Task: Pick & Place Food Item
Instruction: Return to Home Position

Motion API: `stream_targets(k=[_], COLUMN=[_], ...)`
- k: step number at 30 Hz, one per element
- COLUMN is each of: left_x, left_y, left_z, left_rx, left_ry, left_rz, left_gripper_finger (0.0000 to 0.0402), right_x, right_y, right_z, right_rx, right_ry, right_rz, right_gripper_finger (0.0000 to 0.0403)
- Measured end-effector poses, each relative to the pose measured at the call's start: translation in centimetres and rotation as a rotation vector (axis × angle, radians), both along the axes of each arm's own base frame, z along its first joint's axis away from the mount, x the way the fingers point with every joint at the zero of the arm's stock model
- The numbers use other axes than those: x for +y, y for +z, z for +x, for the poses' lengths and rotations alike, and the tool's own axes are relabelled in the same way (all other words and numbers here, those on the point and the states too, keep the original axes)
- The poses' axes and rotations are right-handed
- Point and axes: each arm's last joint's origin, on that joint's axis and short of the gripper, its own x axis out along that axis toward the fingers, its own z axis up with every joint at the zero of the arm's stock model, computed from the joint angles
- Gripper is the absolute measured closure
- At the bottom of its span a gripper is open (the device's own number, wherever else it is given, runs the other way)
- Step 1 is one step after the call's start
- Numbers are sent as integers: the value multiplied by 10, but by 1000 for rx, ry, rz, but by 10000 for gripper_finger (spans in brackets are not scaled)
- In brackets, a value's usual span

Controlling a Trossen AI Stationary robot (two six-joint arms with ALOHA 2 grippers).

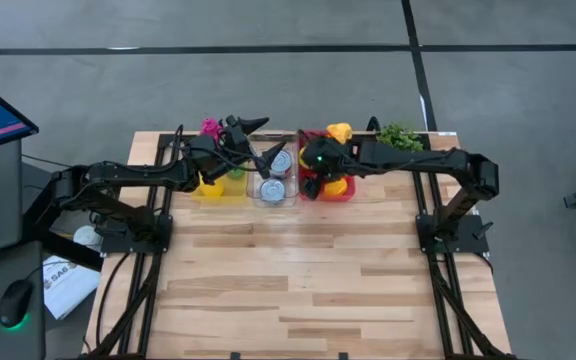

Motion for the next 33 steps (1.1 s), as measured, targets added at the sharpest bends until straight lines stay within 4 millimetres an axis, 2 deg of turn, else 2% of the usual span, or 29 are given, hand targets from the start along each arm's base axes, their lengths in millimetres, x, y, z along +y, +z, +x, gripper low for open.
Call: stream_targets(k=[4,7,16,18,23,28,30,33], left_x=[0,-1,-12,-14,-17,-20,-21,-24], left_y=[-1,-1,12,14,17,25,28,30], left_z=[0,0,-20,-25,-34,-43,-47,-57], left_rx=[13,16,84,100,130,105,107,136], left_ry=[-11,-40,-223,-246,-257,-257,-257,-258], left_rz=[-2,3,7,3,-12,-1,-2,-15], left_gripper_finger=[41,68,199,233,312,378,395,394], right_x=[-2,-5,-5,-2,1,3,5,7], right_y=[21,32,66,76,94,108,112,118], right_z=[4,0,-22,-25,-29,-38,-42,-47], right_rx=[-30,-38,-123,-165,-279,-336,-346,-378], right_ry=[58,75,99,136,225,257,273,305], right_rz=[-59,-84,-152,-189,-224,-268,-277,-264], right_gripper_finger=[121,168,384,390,371,398,398,397])
